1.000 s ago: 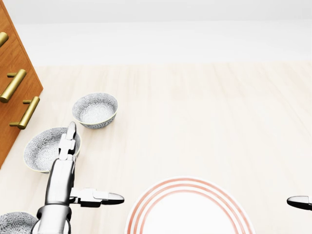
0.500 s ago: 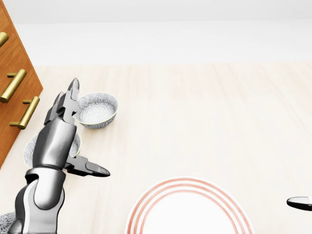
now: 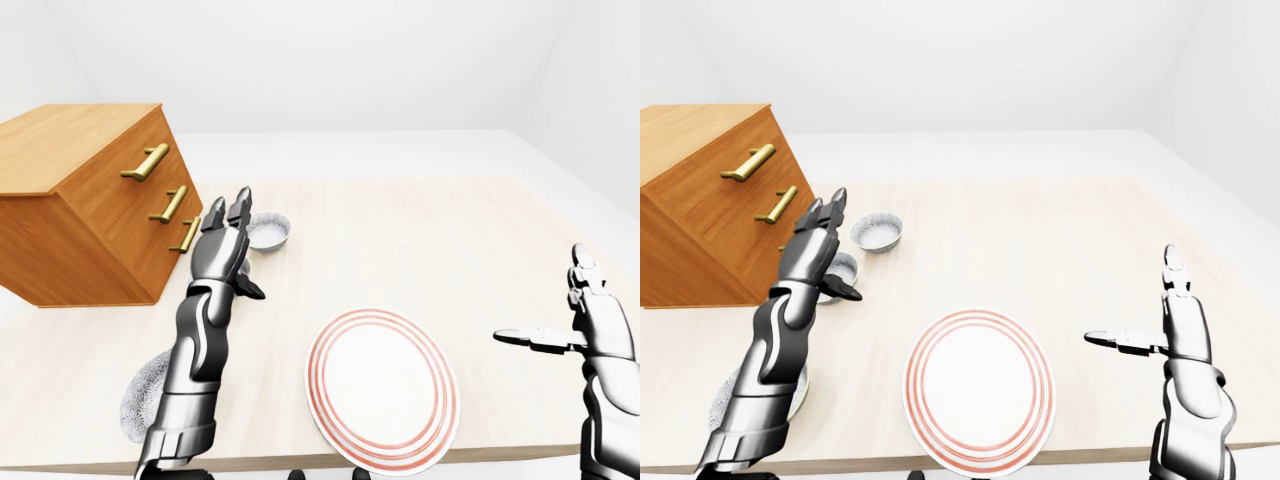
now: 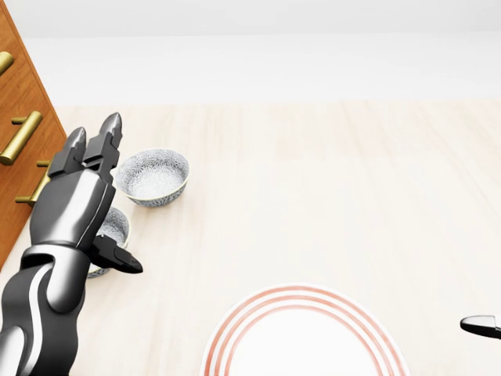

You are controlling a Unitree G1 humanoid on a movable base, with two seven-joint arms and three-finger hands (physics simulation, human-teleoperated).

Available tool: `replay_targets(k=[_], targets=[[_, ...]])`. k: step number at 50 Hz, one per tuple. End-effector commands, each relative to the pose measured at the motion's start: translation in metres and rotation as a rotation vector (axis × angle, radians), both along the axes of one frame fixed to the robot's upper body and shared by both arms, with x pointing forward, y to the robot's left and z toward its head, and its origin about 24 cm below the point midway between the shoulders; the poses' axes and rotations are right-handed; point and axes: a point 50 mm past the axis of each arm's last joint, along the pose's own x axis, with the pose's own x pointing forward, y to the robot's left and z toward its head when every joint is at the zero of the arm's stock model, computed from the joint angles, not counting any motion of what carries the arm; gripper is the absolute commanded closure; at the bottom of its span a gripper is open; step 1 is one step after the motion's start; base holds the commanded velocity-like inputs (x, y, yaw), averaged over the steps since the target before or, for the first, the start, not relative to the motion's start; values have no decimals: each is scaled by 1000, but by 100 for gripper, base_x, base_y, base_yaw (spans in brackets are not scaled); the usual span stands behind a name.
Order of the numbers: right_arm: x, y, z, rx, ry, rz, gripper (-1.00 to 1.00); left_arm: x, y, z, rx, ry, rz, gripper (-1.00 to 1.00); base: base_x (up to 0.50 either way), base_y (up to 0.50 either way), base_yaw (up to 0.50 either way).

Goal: Put the bowl in the middle on the plate.

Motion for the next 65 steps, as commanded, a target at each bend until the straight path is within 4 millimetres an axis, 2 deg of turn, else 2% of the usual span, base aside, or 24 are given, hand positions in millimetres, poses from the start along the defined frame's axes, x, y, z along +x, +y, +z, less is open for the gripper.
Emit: replay_targets(k=[1,7,23,37,52,57,65], targets=[[0,-1,1,13,-13,2,-100,3,5,2,118,23,30,-100,0,0,0],[1,-1,-1,9,1,-4,-100,6,7,-3,147,35,50,-100,0,0,0],[0,-1,-1,-1,4,-5,-100,9,11,0,217,61,66,-100,0,0,0],[1,-2,-3,0,13,-11,-100,8,20,-4,289,192,63,-100,0,0,0],[1,-2,-4,2,17,-15,-100,8,15,-8,286,224,47,-100,0,0,0],[-1,-1,0,-9,4,-5,-100,7,12,-17,270,252,33,-100,0,0,0],[2,-2,-4,2,18,-13,-100,8,13,-22,253,265,33,-100,0,0,0]])
